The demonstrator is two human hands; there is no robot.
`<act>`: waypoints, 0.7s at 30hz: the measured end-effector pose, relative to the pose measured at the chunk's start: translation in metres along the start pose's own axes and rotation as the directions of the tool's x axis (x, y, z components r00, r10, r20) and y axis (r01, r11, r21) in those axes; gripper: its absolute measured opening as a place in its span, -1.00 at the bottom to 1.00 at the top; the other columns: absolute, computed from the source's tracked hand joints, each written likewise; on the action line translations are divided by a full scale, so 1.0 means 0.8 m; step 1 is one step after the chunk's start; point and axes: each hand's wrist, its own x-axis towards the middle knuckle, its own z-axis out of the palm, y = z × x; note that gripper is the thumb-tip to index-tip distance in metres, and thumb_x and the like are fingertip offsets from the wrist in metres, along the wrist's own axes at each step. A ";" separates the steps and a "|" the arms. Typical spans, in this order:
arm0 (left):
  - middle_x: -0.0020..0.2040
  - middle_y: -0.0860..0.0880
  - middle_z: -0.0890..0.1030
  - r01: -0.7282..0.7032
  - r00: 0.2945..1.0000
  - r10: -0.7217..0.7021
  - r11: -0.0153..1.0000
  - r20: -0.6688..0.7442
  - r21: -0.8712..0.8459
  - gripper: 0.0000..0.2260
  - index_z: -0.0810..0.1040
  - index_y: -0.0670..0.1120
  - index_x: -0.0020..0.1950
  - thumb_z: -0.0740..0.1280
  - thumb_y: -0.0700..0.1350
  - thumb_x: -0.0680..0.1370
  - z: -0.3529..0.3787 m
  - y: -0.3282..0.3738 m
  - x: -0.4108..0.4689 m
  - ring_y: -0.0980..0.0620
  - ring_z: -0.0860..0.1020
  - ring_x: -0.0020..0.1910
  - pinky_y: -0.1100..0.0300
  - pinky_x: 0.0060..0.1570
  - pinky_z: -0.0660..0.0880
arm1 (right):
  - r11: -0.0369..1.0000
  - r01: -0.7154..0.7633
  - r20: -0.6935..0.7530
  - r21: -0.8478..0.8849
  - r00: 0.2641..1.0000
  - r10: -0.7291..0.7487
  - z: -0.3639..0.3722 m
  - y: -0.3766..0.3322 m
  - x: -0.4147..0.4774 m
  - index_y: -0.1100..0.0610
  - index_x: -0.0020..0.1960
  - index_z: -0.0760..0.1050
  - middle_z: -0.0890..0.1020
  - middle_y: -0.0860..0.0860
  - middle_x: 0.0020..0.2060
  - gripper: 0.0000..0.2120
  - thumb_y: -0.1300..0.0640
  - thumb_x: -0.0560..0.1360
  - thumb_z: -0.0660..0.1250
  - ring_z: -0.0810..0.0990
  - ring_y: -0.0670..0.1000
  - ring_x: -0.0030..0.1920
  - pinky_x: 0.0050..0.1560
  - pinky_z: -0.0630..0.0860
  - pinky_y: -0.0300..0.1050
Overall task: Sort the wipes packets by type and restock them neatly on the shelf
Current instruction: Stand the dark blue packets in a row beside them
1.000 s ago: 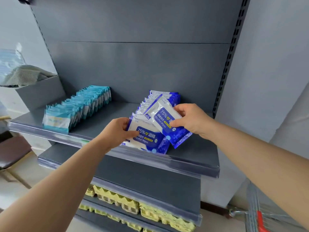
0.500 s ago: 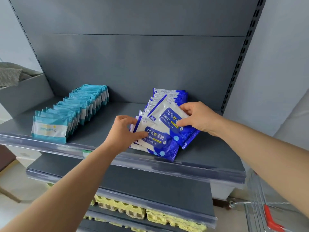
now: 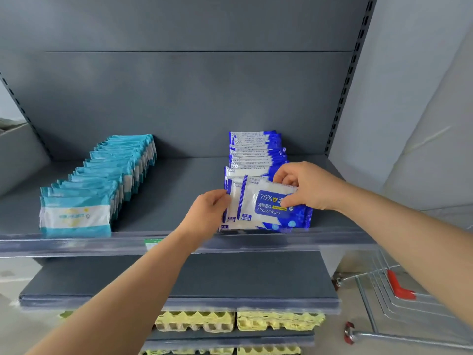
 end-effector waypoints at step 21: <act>0.03 0.03 0.66 -0.097 0.992 0.112 0.971 -0.056 0.220 -0.67 0.54 -0.08 0.15 0.50 -0.09 0.43 0.002 -0.005 0.022 0.09 0.64 -0.11 0.26 -0.19 0.54 | 0.986 -0.088 -0.202 0.144 0.973 0.116 0.035 0.014 -0.015 0.05 0.23 0.32 0.57 -0.06 0.11 -0.45 0.06 0.35 0.53 0.56 -0.16 -0.11 -0.26 0.45 -0.34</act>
